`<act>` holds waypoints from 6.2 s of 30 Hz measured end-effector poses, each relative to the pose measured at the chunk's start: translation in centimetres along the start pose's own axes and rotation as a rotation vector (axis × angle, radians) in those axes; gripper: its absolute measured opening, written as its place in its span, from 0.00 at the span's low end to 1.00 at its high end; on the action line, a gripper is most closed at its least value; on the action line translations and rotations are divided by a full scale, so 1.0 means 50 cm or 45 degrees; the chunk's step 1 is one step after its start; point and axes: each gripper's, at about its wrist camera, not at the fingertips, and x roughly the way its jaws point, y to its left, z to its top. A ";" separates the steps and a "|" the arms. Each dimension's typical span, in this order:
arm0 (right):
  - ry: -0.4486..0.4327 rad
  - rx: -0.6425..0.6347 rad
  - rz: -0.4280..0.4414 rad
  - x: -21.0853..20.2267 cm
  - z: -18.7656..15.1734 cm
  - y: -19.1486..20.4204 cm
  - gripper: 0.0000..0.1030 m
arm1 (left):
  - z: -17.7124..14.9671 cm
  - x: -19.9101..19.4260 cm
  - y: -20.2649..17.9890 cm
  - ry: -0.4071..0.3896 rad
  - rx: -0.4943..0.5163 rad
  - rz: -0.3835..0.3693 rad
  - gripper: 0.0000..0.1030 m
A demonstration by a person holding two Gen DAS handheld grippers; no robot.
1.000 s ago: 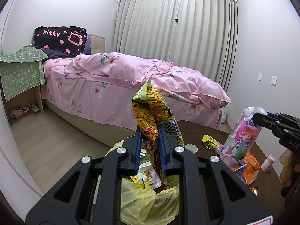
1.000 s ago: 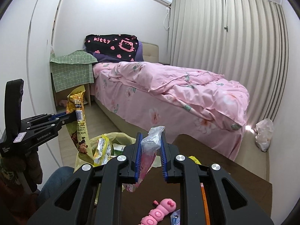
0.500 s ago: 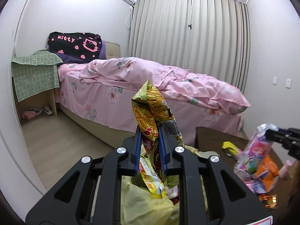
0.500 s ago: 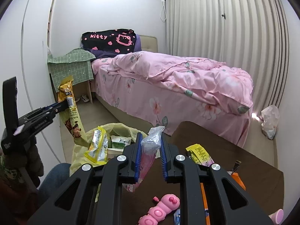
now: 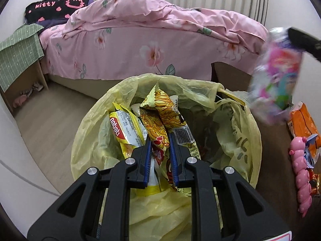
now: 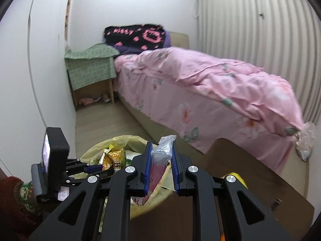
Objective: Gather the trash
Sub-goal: 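Carry the gold wrapper and clear wrapper over the yellow bag and release both, then grasp the yellow-pink snack wrapper with the left gripper while the right grasps a small clear wrapper, then carry both wrappers over the yellow bag and open both grippers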
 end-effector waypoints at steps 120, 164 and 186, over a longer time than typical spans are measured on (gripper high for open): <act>-0.123 0.480 -0.383 -0.358 -0.218 -0.334 0.06 | 0.130 -0.150 -0.352 -0.144 0.082 -0.672 0.14; -0.203 0.221 -0.205 -0.375 -0.031 0.002 0.06 | 0.088 -0.371 -0.079 -0.309 0.054 -0.250 0.14; -0.106 0.184 -0.054 -0.221 -0.003 0.038 0.06 | 0.068 -0.320 0.022 -0.282 -0.074 -0.142 0.14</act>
